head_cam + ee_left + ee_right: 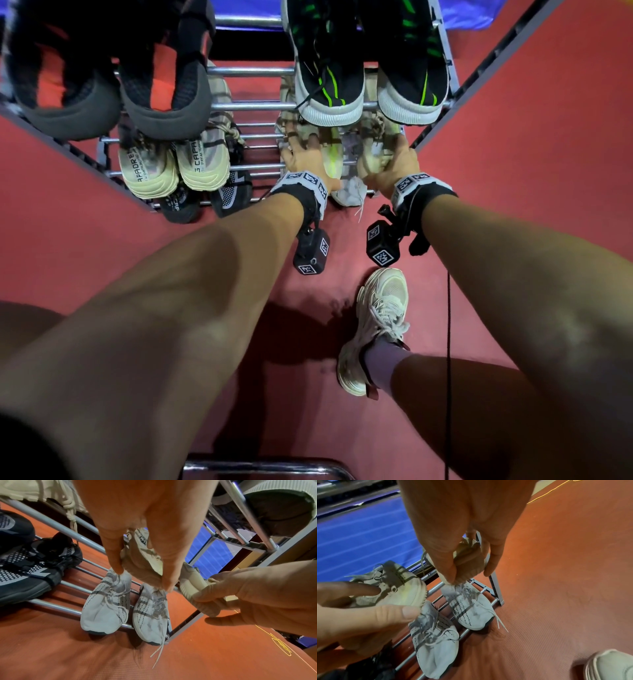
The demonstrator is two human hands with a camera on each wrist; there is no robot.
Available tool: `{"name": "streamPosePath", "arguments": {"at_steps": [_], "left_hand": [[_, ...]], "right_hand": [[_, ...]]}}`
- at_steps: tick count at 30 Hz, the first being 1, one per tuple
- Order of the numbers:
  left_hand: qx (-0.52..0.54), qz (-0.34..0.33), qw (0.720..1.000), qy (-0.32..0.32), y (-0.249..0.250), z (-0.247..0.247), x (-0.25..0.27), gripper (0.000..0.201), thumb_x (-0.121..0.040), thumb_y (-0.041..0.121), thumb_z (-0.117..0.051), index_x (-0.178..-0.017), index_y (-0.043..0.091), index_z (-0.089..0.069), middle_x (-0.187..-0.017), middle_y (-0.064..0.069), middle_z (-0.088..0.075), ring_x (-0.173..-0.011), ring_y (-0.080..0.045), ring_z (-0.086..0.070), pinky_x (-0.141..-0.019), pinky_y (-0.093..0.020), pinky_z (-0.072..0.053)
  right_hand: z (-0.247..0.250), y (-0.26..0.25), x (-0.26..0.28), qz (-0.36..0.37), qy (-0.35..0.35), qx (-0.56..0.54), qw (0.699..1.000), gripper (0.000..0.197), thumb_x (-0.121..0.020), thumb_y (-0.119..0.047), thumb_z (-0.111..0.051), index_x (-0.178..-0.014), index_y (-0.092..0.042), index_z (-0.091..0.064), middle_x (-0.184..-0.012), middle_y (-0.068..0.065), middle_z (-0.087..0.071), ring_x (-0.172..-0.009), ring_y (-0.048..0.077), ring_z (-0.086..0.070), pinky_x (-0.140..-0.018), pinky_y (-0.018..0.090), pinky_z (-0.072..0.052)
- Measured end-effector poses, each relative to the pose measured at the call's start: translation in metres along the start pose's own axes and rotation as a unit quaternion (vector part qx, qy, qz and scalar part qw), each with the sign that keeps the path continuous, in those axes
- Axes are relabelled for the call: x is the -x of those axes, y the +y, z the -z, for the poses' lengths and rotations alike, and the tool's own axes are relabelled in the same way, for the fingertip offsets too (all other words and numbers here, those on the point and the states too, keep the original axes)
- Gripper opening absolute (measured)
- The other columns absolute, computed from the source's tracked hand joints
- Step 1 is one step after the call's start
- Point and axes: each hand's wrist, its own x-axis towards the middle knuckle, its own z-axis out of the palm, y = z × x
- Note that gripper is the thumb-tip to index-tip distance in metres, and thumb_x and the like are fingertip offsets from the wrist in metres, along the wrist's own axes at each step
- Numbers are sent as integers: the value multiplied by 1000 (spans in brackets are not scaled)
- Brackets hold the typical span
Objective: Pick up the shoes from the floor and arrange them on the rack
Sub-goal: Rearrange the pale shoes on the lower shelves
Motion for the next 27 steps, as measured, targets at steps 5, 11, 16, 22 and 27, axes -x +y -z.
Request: {"name": "streamPosePath", "arguments": {"at_steps": [5,11,16,22,27], "left_hand": [[16,7,1000,10,-1,-1,-1,97,-61,41,-87,-140,15,-36,-158,-16,-3,-136,-40,-28,-102,-40,-44],[67,83,994,-14,0,0,-2,105,-65,43,-84,-146,15,-24,-149,-18,-22,-132,-34,-30,-95,-35,-43],[76,80,993,-30,-4,10,0,91,-58,52,-77,-130,9,-43,-128,-15,-49,-117,-33,-46,-85,-35,-48],[123,59,990,-26,-13,30,9,65,-53,51,-75,-104,12,-62,-101,-5,-64,-94,-26,-59,-76,-31,-54],[122,42,990,-52,-22,49,18,69,-53,52,-78,-108,12,-64,-103,-4,-66,-84,-21,-61,-68,-28,-52]], "right_hand": [[4,-6,-8,30,-7,-48,998,80,-64,-19,-86,-131,-18,-42,-128,3,-53,-111,21,-57,-100,35,-48],[-3,-7,-13,23,-3,9,1000,86,-66,-35,-79,-140,-20,-37,-139,5,-44,-119,28,-53,-103,42,-47],[0,-17,-5,-1,5,111,994,81,-84,-50,-60,-150,-21,-23,-153,8,-23,-132,34,-41,-110,40,-39],[3,-32,24,62,76,201,975,58,-83,-45,-59,-128,-8,-53,-149,13,-31,-138,33,-26,-109,48,-33],[-5,-40,39,96,34,6,995,32,-86,-36,-52,-96,-9,-64,-90,10,-65,-93,29,-62,-82,40,-53]]}}
